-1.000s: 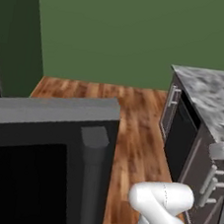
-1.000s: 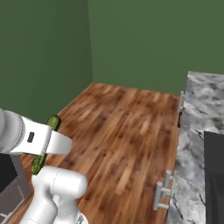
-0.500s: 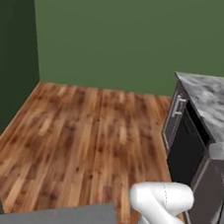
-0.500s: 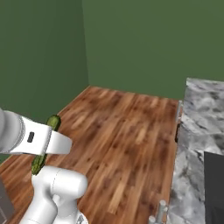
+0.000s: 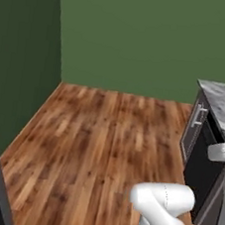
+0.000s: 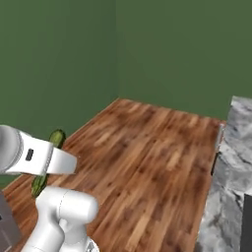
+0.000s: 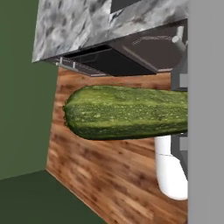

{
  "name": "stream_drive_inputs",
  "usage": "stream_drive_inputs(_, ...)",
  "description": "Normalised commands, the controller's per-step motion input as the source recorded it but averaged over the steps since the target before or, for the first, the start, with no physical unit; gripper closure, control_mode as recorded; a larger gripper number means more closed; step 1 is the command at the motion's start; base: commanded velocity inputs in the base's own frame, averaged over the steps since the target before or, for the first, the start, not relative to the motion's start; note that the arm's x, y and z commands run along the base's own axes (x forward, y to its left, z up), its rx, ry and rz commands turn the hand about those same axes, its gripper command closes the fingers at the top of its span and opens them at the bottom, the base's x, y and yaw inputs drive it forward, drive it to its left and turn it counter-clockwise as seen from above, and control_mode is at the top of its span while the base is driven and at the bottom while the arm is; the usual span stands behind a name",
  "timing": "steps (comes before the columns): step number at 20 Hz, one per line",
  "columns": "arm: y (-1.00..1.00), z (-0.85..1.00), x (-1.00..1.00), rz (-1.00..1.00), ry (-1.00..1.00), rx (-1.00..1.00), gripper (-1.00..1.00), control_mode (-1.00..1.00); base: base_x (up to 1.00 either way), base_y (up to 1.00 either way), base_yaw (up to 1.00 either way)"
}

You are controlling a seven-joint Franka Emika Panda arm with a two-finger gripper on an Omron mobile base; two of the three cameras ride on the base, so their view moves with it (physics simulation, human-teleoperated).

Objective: Pick the squash from the counter and place it in the microwave. Then turn on the microwave.

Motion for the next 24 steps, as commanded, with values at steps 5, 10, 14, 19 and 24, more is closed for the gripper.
stream_drive_inputs(5, 0.00, 0.00, 0.00, 0.00, 0.00, 0.00, 1.00, 1.00, 0.00, -0.18, 0.53)
stream_drive_inputs(10, 0.00, 0.00, 0.00, 0.00, 0.00, 0.00, 1.00, 1.00, 0.00, -0.07, 0.56)
stream_drive_inputs(14, 0.00, 0.00, 0.00, 0.00, 0.00, 0.00, 1.00, 1.00, 0.00, -0.06, 0.58)
stream_drive_inputs(19, 0.00, 0.00, 0.00, 0.00, 0.00, 0.00, 1.00, 1.00, 0.00, -0.02, 0.61)
stream_drive_inputs(24, 0.00, 0.00, 0.00, 0.00, 0.00, 0.00, 1.00, 1.00, 0.00, -0.03, 0.63)
